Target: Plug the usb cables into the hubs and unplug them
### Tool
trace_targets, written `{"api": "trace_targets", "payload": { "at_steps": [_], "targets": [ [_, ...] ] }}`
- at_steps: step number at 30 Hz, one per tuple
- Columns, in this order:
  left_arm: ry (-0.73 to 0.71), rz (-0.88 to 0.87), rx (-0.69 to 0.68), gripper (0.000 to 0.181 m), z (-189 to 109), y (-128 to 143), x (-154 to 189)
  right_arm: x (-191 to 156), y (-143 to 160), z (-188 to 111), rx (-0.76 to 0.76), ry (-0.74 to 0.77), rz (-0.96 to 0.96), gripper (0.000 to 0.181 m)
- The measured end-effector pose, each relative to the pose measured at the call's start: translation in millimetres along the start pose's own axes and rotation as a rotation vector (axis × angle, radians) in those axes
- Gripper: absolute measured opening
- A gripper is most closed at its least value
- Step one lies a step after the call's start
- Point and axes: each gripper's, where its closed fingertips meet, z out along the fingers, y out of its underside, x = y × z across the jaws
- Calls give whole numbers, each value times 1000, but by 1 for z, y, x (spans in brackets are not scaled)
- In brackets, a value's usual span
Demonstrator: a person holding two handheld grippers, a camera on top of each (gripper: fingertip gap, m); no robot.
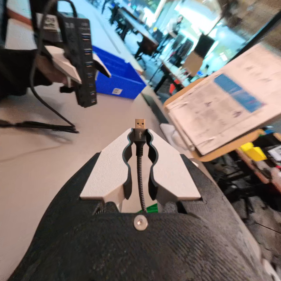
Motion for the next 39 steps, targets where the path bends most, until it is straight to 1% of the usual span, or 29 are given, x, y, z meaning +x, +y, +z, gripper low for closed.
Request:
{"api": "trace_targets", "payload": {
  "at_steps": [3, 5, 6, 8, 9, 12, 14, 17, 19, 22, 24, 27, 28, 29, 30, 31, 33, 34, 35, 36, 38, 39],
  "targets": [
    [-36, 30, 48, 62, -5, -28, 0, 18, -14, -12, 28, 112, -56, 15],
    [-57, 41, 45, 62, -7, -37, 1, 22, -24, -19, 53, 113, -75, 15],
    [-64, 39, 52, 62, -8, -41, 1, 35, -24, -25, 37, 175, -86, 15],
    [-77, 31, 72, 62, -11, -47, 1, 60, -8, -39, -59, 243, -65, 15],
    [-90, 23, 80, 62, -12, -50, -1, 75, -2, -48, -75, 303, -43, 15],
    [-107, 22, 107, 61, -14, -58, -2, 104, 22, -74, -87, 418, 113, 15],
    [-104, 22, 113, 61, -14, -61, 0, 120, 47, -84, -69, 509, 234, 15],
    [-92, 15, 97, 62, -9, -58, 2, 125, 100, -78, -112, 535, 447, 15],
    [-76, 13, 86, 62, -6, -56, 5, 117, 129, -65, -147, 506, 546, 15],
    [-55, 14, 82, 62, -2, -55, 8, 112, 145, -47, -88, 494, 641, 15],
    [-49, 17, 81, 62, 0, -55, 9, 116, 156, -34, -56, 490, 660, 15],
    [-37, 18, 70, 62, 3, -53, 12, 124, 174, -24, -69, 506, 695, 15],
    [-39, 16, 66, 62, 4, -52, 11, 124, 177, -23, -86, 502, 712, 19],
    [-39, 13, 63, 62, 4, -51, 11, 126, 176, -26, -100, 516, 722, 41],
    [-44, 8, 63, 62, 5, -50, 10, 127, 173, -31, -108, 541, 714, 59],
    [-51, 2, 65, 62, 6, -49, 8, 128, 166, -38, -111, 578, 685, 67],
    [-57, -13, 70, 62, 8, -48, 6, 130, 143, -50, -79, 627, 574, 74],
    [-59, -22, 77, 62, 9, -48, 5, 121, 126, -46, -60, 569, 531, 72],
    [-54, -35, 88, 62, 11, -49, 5, 104, 108, -34, -34, 450, 517, 72],
    [-37, -54, 99, 62, 13, -50, 8, 80, 88, -17, 10, 299, 525, 72],
    [-11, -111, 112, 62, 20, -54, 12, 23, 48, 17, 112, -16, 529, 72],
    [0, -141, 114, 63, 23, -56, 14, -3, 34, 33, 137, -140, 510, 71]
  ]
}}
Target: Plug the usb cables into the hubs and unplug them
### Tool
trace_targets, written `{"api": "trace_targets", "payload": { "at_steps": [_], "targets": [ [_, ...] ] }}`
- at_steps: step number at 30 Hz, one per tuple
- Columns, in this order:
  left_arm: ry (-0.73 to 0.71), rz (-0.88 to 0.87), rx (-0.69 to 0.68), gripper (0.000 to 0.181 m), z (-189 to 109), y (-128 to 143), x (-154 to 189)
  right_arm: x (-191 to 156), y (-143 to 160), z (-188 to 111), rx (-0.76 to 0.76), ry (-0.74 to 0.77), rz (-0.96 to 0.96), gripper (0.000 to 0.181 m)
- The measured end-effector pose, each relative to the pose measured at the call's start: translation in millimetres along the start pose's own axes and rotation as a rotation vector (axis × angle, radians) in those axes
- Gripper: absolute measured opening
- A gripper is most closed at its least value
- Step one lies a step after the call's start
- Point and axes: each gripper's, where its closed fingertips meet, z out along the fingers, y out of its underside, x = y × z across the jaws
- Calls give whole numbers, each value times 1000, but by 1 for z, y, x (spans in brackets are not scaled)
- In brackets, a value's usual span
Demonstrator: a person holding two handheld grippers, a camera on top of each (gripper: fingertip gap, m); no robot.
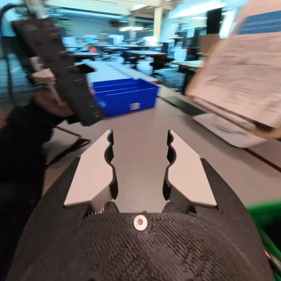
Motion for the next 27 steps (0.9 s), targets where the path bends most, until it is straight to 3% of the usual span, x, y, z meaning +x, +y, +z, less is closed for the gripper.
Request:
{"api": "trace_targets", "payload": {
  "at_steps": [4, 8, 12, 19, 22, 27],
  "targets": [
    [43, -35, -35, 62, 12, -3, 18, -75, 14, 64, -100, -248, -101, 83],
    [100, 1, -84, 62, 17, -1, 35, -123, 11, 89, -78, -362, -240, 85],
    [162, 5, -102, 62, 18, 2, 46, -138, 1, 90, -1, -403, -280, 53],
    [214, 67, -144, 63, 10, 7, 55, -135, 1, 86, -22, -347, -395, 52],
    [86, 65, -93, 66, 7, -5, 36, -117, -11, 86, 23, -246, -360, 52],
    [-25, 59, 1, 80, -2, -22, 20, -69, -46, 66, 219, -48, -284, 52]
  ]
}}
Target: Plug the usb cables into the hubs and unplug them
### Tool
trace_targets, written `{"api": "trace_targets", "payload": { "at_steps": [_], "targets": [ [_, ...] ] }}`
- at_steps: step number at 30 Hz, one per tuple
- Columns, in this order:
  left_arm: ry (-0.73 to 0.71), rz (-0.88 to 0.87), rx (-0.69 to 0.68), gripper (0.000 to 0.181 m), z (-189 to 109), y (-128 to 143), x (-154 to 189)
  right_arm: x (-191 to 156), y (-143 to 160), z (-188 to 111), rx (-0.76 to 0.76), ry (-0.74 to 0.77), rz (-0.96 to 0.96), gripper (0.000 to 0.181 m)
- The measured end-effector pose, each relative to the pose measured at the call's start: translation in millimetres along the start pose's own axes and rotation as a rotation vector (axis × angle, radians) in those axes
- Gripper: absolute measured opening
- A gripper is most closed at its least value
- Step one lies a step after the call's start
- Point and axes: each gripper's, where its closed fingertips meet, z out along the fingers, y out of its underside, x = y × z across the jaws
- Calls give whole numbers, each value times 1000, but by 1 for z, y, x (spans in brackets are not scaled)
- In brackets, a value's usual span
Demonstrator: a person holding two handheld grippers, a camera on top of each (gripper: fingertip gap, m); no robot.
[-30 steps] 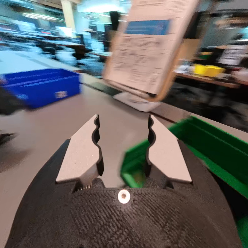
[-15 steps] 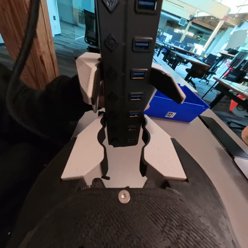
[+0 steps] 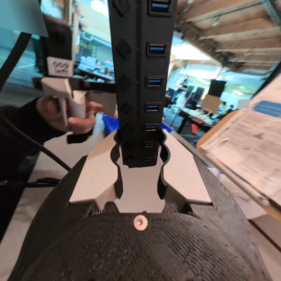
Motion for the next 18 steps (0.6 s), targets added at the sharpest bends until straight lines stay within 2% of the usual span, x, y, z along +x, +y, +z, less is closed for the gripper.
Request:
{"api": "trace_targets", "payload": {
  "at_steps": [4, 11, 14, 18],
  "targets": [
    [-71, 34, -40, 83, -7, 7, -13, 73, -38, -46, 5, 260, -112, 52],
    [-140, -3, 2, 73, -22, 6, -34, 237, -83, -160, -236, 720, -287, 52],
    [-146, -31, 10, 70, -24, 9, -39, 294, -94, -203, -345, 859, -309, 52],
    [-124, -64, 24, 68, -18, 12, -39, 347, -90, -231, -539, 937, -357, 51]
  ]
}}
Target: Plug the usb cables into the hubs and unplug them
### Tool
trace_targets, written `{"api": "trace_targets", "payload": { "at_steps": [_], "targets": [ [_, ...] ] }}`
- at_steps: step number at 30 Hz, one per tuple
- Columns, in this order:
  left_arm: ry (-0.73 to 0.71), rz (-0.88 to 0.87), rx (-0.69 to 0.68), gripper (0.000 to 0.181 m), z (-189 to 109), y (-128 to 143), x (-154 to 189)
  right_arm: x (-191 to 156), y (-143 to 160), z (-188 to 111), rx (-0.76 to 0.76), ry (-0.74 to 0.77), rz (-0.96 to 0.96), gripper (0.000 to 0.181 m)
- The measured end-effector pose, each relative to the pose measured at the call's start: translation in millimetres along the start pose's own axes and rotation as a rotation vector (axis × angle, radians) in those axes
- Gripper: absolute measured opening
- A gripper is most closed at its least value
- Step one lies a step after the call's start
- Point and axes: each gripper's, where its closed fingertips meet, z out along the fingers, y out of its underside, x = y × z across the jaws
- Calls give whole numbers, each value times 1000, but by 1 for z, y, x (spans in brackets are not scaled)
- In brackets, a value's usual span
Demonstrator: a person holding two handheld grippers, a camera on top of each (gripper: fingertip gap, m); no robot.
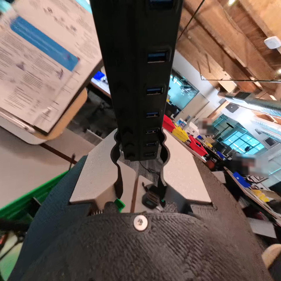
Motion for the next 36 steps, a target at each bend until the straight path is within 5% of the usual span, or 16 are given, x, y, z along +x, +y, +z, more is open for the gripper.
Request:
{"api": "trace_targets", "payload": {
  "at_steps": [4, 9, 18, 23, 28, 32, 36],
  "targets": [
    [18, 16, -35, 68, 8, 7, 5, 2, 41, 29, -153, 3, -142, 52],
    [40, 25, -78, 68, 12, 15, 9, -38, 126, 45, -376, -120, -296, 52],
    [47, 10, -87, 68, 14, 20, 7, -94, 248, 12, -863, -501, -513, 51],
    [60, -2, -100, 67, 18, 26, 9, -122, 273, 5, -993, -626, -566, 50],
    [76, 11, -136, 68, 22, 33, 14, -123, 290, 19, -1021, -580, -579, 50],
    [75, 18, -149, 68, 20, 37, 13, -118, 277, 25, -889, -523, -572, 54],
    [52, -35, -139, 66, 26, 42, 6, -107, 255, 1, -824, -432, -343, 56]
  ]
}}
